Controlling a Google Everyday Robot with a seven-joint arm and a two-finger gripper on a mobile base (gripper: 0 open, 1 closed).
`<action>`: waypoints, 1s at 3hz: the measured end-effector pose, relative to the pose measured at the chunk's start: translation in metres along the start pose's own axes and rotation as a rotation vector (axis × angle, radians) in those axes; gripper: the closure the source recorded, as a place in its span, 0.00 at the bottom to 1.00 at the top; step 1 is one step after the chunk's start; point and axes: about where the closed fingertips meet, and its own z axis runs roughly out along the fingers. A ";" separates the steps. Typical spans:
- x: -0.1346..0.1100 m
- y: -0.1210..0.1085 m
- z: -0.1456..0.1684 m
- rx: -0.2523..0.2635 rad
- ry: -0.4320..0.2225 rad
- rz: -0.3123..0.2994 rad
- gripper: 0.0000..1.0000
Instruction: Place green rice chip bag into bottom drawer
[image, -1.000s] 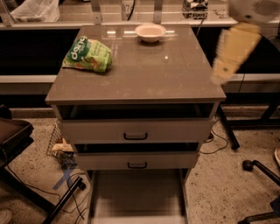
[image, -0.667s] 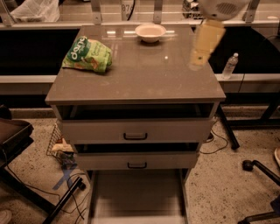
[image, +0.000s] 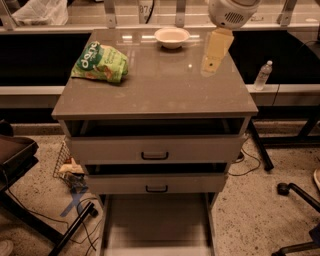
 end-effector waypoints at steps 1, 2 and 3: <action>-0.040 -0.026 0.053 -0.011 -0.059 -0.006 0.00; -0.083 -0.060 0.101 -0.009 -0.119 0.029 0.00; -0.119 -0.086 0.133 -0.008 -0.162 0.075 0.00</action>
Offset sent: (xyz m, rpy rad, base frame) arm 0.1763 0.1503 -0.0302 0.2114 -0.0181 0.0396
